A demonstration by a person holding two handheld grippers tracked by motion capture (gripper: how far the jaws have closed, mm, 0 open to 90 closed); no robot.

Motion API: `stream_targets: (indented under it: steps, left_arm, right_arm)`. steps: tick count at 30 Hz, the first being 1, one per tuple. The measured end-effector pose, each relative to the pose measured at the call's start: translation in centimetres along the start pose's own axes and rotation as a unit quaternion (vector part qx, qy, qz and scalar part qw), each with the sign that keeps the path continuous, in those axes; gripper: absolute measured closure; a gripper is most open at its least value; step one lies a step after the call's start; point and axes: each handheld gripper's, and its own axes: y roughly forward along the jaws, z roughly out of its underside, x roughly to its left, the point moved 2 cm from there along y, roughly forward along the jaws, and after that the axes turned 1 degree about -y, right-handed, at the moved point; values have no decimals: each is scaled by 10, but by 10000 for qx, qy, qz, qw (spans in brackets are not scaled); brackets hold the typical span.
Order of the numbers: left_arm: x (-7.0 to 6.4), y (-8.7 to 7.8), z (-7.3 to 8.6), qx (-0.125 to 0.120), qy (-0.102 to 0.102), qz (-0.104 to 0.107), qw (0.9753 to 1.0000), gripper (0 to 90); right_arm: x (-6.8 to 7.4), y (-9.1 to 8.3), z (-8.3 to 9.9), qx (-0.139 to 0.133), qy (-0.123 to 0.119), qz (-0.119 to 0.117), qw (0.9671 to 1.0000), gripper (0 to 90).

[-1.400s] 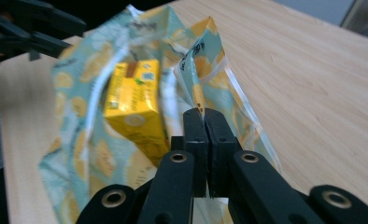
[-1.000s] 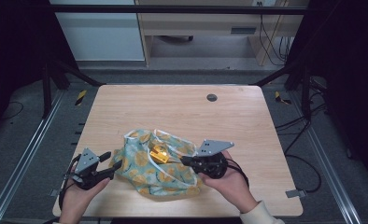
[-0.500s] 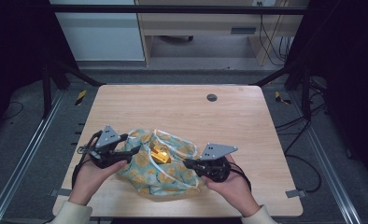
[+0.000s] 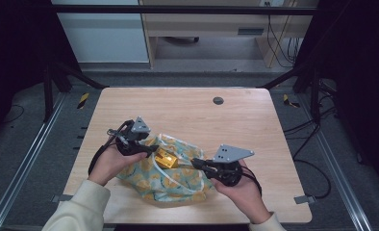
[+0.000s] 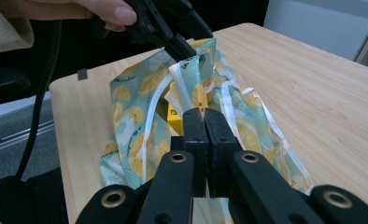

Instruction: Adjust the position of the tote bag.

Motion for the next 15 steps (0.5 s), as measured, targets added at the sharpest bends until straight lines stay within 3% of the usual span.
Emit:
stream_targets:
  steps: [4, 6, 13, 14, 15]
  left_arm:
    - [-3, 2, 2, 82, 68, 8, 9999, 735]
    - [-4, 1, 4, 102, 77, -98, 9999, 817]
    - [-7, -22, 18, -403, -93, -229, 9989, 870]
    - [-9, -31, 26, -568, -161, -244, 9980, 873]
    - [-9, -31, 26, -568, -161, -244, 9980, 877]
  right_arm:
    - [-1, -2, 0, -30, 1, 9, 10000, 889]
    - [-1, -3, 0, -35, 5, 5, 10000, 889]
    - [-1, -7, 7, 19, 28, 9, 10000, 887]
    - [-1, -7, 11, 55, 67, 7, 10000, 886]
    - [-1, -7, 13, 74, 77, 9, 9999, 886]
